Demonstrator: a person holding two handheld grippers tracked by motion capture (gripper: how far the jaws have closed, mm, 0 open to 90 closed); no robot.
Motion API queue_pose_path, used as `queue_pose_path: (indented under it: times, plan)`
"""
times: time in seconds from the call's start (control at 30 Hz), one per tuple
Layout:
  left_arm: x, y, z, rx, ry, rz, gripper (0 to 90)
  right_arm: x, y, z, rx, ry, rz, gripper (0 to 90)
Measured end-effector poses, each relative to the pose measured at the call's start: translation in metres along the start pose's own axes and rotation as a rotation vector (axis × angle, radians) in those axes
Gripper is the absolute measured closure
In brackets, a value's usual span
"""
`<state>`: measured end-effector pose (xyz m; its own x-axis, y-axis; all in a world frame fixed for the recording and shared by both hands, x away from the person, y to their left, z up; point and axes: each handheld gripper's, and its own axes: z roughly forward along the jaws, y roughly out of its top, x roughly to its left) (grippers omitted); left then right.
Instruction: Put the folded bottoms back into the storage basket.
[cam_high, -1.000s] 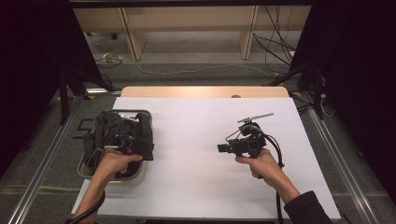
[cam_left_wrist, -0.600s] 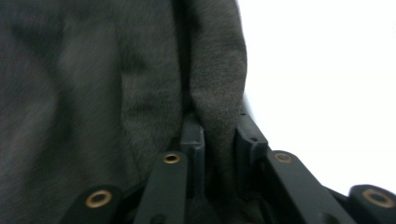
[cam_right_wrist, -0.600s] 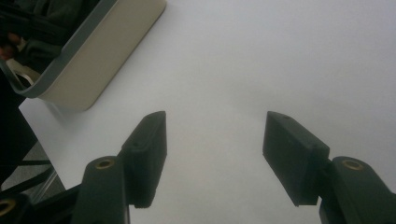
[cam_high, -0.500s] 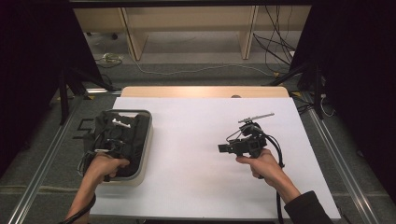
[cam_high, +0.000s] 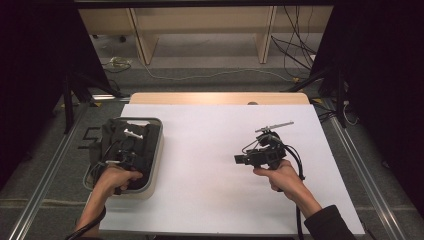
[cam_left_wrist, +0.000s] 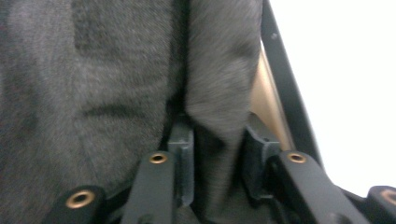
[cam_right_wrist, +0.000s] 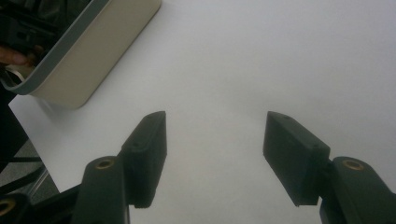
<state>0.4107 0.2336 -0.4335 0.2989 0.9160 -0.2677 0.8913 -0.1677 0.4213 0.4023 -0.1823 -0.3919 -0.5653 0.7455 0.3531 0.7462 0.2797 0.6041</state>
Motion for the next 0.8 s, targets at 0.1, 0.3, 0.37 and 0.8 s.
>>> queue_pose_path:
  times: [0.1,0.3,0.37,0.8]
  plan:
    - [-0.002,0.0,-0.005,0.003,0.004,0.009,63.3,-0.003,0.0,-0.001,-0.004,0.001,0.01,40.6]
    - [-0.006,-0.001,-0.023,-0.01,0.01,0.033,54.4,-0.002,0.0,-0.002,-0.01,0.004,0.008,40.6]
    - [-0.007,-0.001,-0.03,-0.023,0.023,0.039,53.4,-0.002,0.0,-0.002,-0.01,0.004,0.007,40.5]
    - [-0.006,-0.011,-0.016,0.039,0.022,0.075,72.8,-0.001,0.0,-0.003,-0.01,0.006,0.01,40.6]
